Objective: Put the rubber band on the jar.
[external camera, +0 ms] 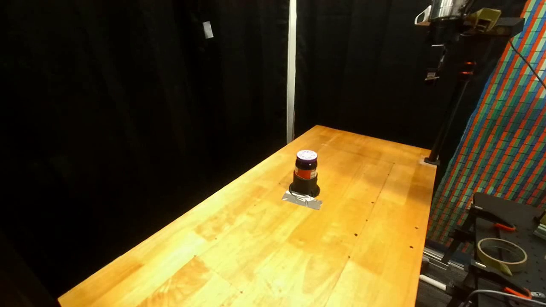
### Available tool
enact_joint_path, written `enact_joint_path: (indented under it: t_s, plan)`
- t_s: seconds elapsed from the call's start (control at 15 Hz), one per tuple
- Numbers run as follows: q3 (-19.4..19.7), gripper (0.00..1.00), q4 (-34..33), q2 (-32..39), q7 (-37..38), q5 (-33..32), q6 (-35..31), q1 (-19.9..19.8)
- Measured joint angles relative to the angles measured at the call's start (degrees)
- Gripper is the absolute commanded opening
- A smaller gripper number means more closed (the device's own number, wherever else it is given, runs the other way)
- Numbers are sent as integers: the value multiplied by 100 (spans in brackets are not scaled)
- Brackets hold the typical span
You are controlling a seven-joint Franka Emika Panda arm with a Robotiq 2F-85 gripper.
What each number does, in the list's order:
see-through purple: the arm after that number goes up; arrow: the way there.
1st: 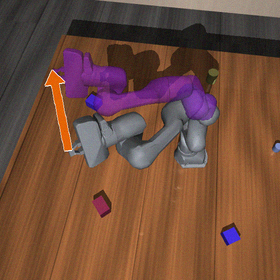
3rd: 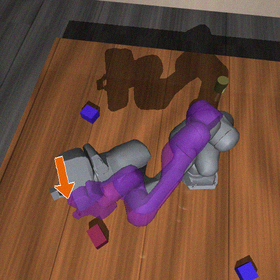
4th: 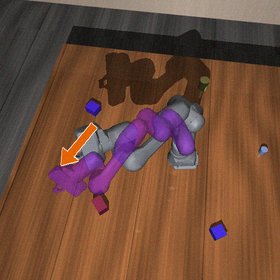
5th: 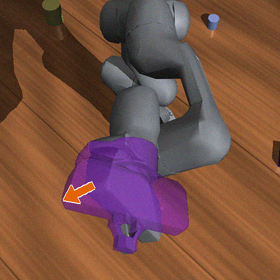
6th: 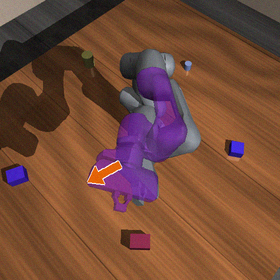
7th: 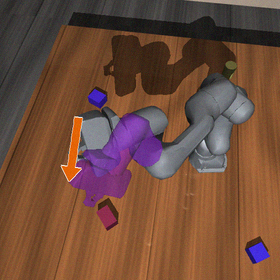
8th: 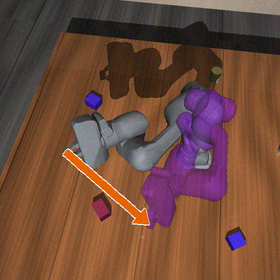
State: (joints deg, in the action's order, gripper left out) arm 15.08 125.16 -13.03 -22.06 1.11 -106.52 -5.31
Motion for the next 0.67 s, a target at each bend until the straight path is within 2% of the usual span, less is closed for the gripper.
enact_joint_path:
  t_s: [0.33, 0.67]
  plan:
    - [-588, 100, -603, 921, -125, 1, -565, 253]
    - [-1143, 100, -1771, 2240, -6, 121, -750, 389]
